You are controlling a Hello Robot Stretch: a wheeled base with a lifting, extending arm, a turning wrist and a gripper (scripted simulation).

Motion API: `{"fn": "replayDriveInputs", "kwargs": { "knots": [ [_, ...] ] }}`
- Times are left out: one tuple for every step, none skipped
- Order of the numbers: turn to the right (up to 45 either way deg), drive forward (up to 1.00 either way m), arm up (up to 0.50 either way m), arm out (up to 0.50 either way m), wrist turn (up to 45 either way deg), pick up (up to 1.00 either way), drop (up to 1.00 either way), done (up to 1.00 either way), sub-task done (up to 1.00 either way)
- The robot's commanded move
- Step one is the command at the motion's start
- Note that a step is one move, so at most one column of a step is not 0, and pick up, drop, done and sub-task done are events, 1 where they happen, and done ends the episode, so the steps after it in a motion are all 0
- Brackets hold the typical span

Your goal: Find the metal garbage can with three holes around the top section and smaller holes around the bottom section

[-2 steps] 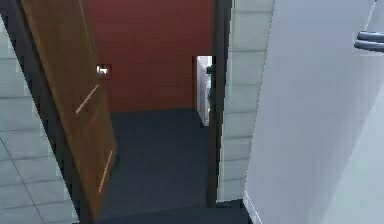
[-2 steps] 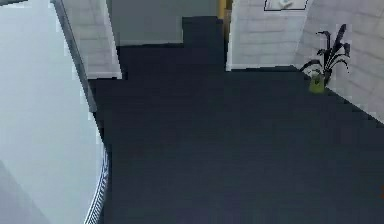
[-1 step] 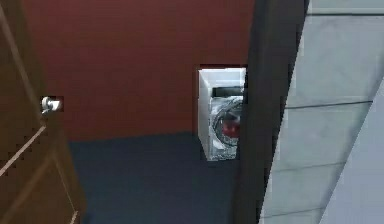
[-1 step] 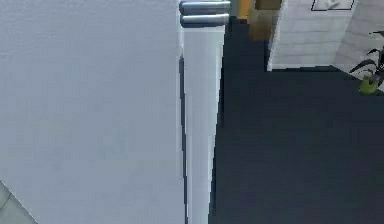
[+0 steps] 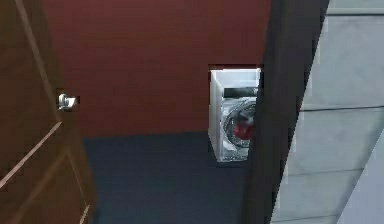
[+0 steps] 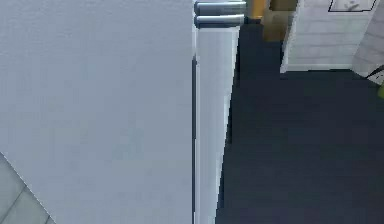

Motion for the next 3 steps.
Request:
{"fn": "replayDriveInputs", "kwargs": {
  "knots": [
    [0.0, 0.3, 0.0, 0.0, 0.0, 0.0, 0.0, 0.0, 0.0],
    [-6.0, 0.0, 0.0, 0.0, 0.0, 0.0, 0.0, 0.0, 0.0],
    [0.0, 1.0, 0.0, 0.0, 0.0, 0.0, 0.0, 0.0, 0.0]
  ]
}}
